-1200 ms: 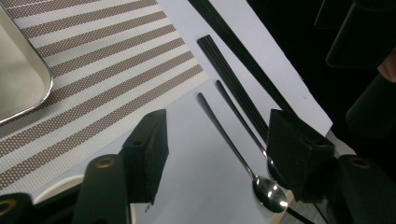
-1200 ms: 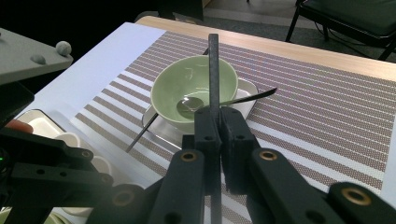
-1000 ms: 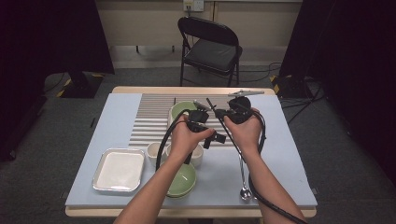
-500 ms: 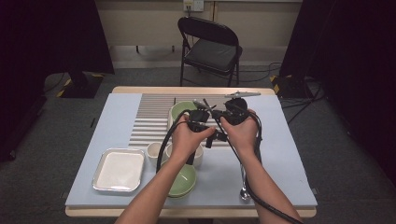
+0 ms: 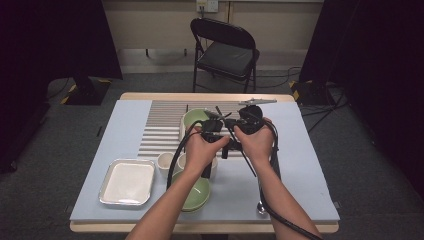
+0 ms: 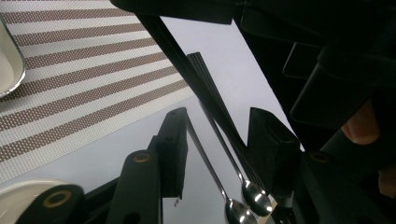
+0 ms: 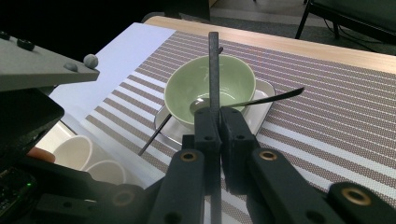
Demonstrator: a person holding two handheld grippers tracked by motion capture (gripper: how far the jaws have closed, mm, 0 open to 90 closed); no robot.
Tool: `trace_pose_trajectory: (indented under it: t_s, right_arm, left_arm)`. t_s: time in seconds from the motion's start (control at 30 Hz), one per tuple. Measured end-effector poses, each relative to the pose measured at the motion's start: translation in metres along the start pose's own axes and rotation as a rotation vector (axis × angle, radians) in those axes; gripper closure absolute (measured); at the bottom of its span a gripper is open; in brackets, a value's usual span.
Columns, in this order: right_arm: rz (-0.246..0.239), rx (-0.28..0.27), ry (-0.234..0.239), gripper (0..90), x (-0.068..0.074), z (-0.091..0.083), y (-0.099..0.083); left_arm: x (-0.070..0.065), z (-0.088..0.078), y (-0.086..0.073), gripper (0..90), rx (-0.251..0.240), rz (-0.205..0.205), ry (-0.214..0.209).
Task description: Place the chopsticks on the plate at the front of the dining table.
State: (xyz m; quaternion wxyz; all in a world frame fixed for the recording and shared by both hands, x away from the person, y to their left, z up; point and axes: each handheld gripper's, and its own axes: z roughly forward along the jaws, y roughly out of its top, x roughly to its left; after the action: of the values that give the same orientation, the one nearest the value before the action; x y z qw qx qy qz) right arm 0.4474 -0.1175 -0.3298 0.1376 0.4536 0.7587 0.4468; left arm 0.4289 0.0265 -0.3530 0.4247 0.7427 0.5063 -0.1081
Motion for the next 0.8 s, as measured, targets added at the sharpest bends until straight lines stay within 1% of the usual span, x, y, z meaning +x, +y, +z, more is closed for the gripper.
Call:
trace_pose_trajectory:
  t_s: [0.03,0.1,0.23,0.3,0.37,0.47,0.53,0.63,0.67,0.7,0.73,0.8]
  right_arm:
    - [0.001,0.0,0.0,86.3,0.0002,0.0002,0.0]
    - [-0.001,0.001,0.002,86.3,0.0007,0.0007,-0.0001]
    - [0.004,0.003,0.015,86.3,0.0024,0.0016,-0.0002]
    - [0.01,0.006,0.017,86.3,0.0038,0.0019,-0.0006]
    - [0.018,0.006,0.029,86.3,0.0048,0.0023,-0.0009]
    - [0.024,-0.001,0.033,86.2,0.0052,0.0017,-0.0009]
    - [0.029,-0.011,0.04,86.2,0.0051,0.0006,-0.0008]
    - [0.039,-0.024,0.046,85.9,0.0044,-0.0015,-0.0003]
    - [0.039,-0.035,0.048,85.7,0.0033,-0.0025,-0.0002]
    - [0.04,-0.042,0.051,85.1,0.0021,-0.0034,-0.0002]
    - [0.036,-0.046,0.046,84.2,0.001,-0.0043,-0.0002]
    - [0.018,-0.053,0.036,82.2,-0.0022,-0.0058,-0.0003]
  left_arm:
    - [-0.0002,-0.0002,0.0,59.4,0.003,-0.003,-0.005]
    - [-0.0009,-0.0005,0.0,61.7,0.002,-0.006,-0.002]
    - [-0.0015,-0.0004,0.0005,66.9,-0.006,-0.032,-0.01]
    - [-0.0007,-0.0005,0.0002,69.2,-0.005,-0.034,0.003]
    - [0.0003,-0.0015,-0.0002,71.8,-0.01,-0.049,0.006]
    - [0.0012,-0.0023,-0.0013,74.2,-0.009,-0.063,0.013]
    - [0.0022,-0.0034,-0.0016,76.2,0.002,-0.06,0.035]
    - [0.0033,-0.0043,-0.0018,79.2,0.001,-0.077,0.044]
    - [0.0035,-0.0047,-0.0018,80.1,-0.005,-0.094,0.037]
    - [0.0045,-0.0058,-0.0017,81.2,0.004,-0.09,0.039]
    - [0.0044,-0.0061,-0.0016,82.1,0.004,-0.094,0.049]
    - [0.006,-0.0076,-0.0012,83.9,0.009,-0.089,0.063]
